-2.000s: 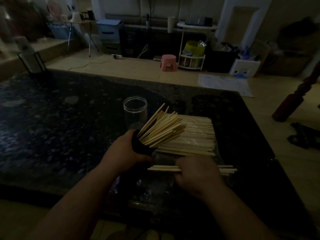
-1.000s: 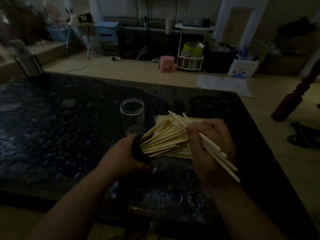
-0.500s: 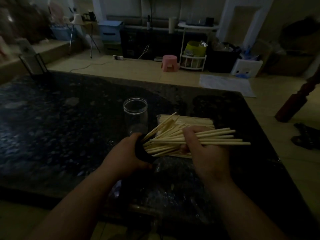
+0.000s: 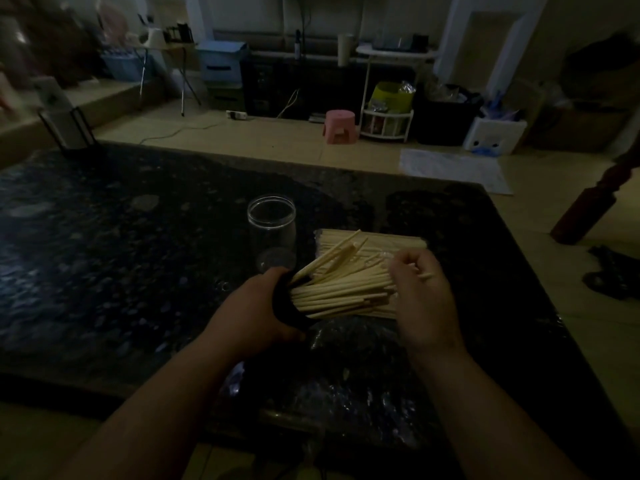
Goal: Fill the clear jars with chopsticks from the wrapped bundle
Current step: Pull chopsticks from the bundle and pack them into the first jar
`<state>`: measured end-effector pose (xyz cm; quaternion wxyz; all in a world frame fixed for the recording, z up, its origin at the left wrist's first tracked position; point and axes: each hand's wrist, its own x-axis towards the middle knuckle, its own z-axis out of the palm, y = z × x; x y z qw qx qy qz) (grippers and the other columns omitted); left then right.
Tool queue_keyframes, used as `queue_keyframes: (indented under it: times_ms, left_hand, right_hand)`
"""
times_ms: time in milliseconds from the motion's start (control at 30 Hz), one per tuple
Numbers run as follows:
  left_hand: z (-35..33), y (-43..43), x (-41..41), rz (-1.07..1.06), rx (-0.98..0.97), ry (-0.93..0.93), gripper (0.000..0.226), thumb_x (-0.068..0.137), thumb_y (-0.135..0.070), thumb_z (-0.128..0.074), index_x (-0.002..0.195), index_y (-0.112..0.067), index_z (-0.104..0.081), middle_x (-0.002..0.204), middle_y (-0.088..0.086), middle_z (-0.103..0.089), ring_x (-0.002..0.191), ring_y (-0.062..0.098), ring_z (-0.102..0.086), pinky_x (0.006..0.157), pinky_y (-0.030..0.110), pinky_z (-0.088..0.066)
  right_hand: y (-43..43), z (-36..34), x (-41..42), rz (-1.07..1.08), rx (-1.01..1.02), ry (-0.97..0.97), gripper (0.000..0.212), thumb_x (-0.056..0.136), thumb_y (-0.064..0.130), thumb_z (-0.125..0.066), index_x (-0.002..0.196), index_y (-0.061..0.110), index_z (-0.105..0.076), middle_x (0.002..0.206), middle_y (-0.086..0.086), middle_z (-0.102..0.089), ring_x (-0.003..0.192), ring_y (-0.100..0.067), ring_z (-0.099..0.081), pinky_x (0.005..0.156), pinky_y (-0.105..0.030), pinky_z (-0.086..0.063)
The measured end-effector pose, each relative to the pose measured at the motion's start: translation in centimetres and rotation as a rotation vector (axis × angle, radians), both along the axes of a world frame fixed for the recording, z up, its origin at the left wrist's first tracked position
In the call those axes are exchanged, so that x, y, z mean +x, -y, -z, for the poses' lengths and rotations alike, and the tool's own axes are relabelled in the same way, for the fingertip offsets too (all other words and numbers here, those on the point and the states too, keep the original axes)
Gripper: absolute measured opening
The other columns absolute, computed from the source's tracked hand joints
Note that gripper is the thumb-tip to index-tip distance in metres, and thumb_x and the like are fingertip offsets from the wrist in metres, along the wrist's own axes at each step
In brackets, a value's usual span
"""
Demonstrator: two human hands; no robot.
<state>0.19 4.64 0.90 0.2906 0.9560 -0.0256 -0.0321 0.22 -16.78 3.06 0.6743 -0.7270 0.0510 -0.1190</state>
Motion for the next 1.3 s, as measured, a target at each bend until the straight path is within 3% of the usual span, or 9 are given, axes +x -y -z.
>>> queue_keyframes:
  times_ms: [67, 167, 333, 500, 800, 900, 1067, 1167, 1300]
  left_hand:
    - [0.0, 0.1, 0.0, 0.0, 0.003, -0.003, 0.094, 0.051, -0.038, -0.09, 0.133, -0.035, -0.045, 0.122, -0.009, -0.058, 0.106, 0.01, -0.058, 0.088, 0.026, -0.048]
    - [0.0, 0.0, 0.1, -0.001, 0.002, -0.007, 0.092, 0.051, -0.039, -0.09, 0.131, -0.036, -0.046, 0.121, -0.01, -0.059, 0.105, 0.01, -0.058, 0.087, 0.027, -0.048]
    - [0.1, -0.1, 0.1, -0.008, 0.008, -0.002, 0.093, 0.049, -0.042, -0.089, 0.132, -0.036, -0.046, 0.12, -0.01, -0.059, 0.103, 0.01, -0.059, 0.086, 0.029, -0.051]
    - [0.0, 0.1, 0.0, 0.007, 0.039, -0.004, 0.096, 0.05, -0.042, -0.089, 0.134, -0.036, -0.044, 0.123, -0.01, -0.057, 0.106, 0.011, -0.058, 0.089, 0.032, -0.051]
    - [-0.5, 0.3, -0.3, 0.03, 0.045, -0.004, 0.098, 0.054, -0.038, -0.089, 0.139, -0.037, -0.041, 0.131, -0.008, -0.054, 0.113, 0.013, -0.055, 0.093, 0.031, -0.048]
    - [-0.5, 0.4, -0.3, 0.036, 0.042, -0.001, 0.096, 0.054, -0.037, -0.089, 0.138, -0.036, -0.042, 0.129, -0.008, -0.054, 0.111, 0.012, -0.055, 0.091, 0.029, -0.048]
    - [-0.5, 0.4, -0.4, 0.028, 0.039, 0.009, 0.094, 0.053, -0.039, -0.089, 0.135, -0.037, -0.045, 0.125, -0.009, -0.057, 0.108, 0.011, -0.057, 0.09, 0.029, -0.049]
    - [-0.3, 0.3, -0.3, 0.004, 0.017, 0.009, 0.094, 0.052, -0.04, -0.089, 0.135, -0.036, -0.046, 0.123, -0.009, -0.059, 0.106, 0.011, -0.058, 0.088, 0.029, -0.049]
    - [-0.4, 0.2, -0.2, -0.043, -0.021, 0.001, 0.093, 0.055, -0.038, -0.089, 0.137, -0.033, -0.045, 0.122, -0.009, -0.06, 0.106, 0.011, -0.059, 0.085, 0.024, -0.046]
  right_hand:
    - [-0.1, 0.4, 0.0, -0.006, -0.108, -0.013, 0.009, 0.088, 0.027, -0.065, 0.084, 0.027, -0.057, 0.106, -0.002, -0.06, 0.087, -0.011, -0.057, 0.068, -0.014, -0.043]
    - [-0.1, 0.6, -0.1, 0.031, -0.115, -0.017, 0.025, 0.083, 0.032, -0.072, 0.102, 0.029, -0.055, 0.112, 0.006, -0.058, 0.1, -0.01, -0.055, 0.076, -0.017, -0.041]
    - [-0.2, 0.3, -0.6, 0.061, -0.152, 0.036, 0.028, 0.099, 0.027, -0.049, 0.124, 0.022, -0.06, 0.126, 0.006, -0.059, 0.116, -0.009, -0.053, 0.088, -0.015, -0.039]
    - [-1.0, 0.9, -1.0, -0.153, -0.288, -0.002, 0.042, 0.101, 0.03, -0.042, 0.142, 0.022, -0.045, 0.151, 0.011, -0.035, 0.137, 0.0, -0.029, 0.1, -0.005, -0.018]
    - [-0.6, 0.5, -1.0, -0.095, -0.202, 0.007, 0.045, 0.101, 0.037, -0.039, 0.145, 0.033, -0.037, 0.147, 0.016, -0.035, 0.136, -0.001, -0.03, 0.105, -0.018, -0.024]
    - [-0.6, 0.6, -1.1, -0.164, -0.292, 0.05, 0.049, 0.098, 0.048, -0.039, 0.145, 0.037, -0.034, 0.153, 0.016, -0.028, 0.139, 0.001, -0.024, 0.105, -0.01, -0.02]
    - [-0.7, 0.9, -0.9, -0.219, -0.382, 0.072, 0.035, 0.1, 0.037, -0.042, 0.135, 0.038, -0.048, 0.152, 0.014, -0.031, 0.137, 0.003, -0.027, 0.091, 0.008, -0.018]
    - [-0.4, 0.8, -0.8, -0.076, -0.27, 0.091, 0.031, 0.098, 0.042, -0.043, 0.126, 0.032, -0.054, 0.135, 0.01, -0.051, 0.124, -0.005, -0.046, 0.097, -0.013, -0.035]
    - [0.2, 0.9, -0.3, -0.003, -0.261, 0.048, 0.012, 0.098, 0.023, -0.049, 0.097, 0.026, -0.06, 0.101, 0.01, -0.061, 0.093, -0.003, -0.055, 0.074, -0.013, -0.04]
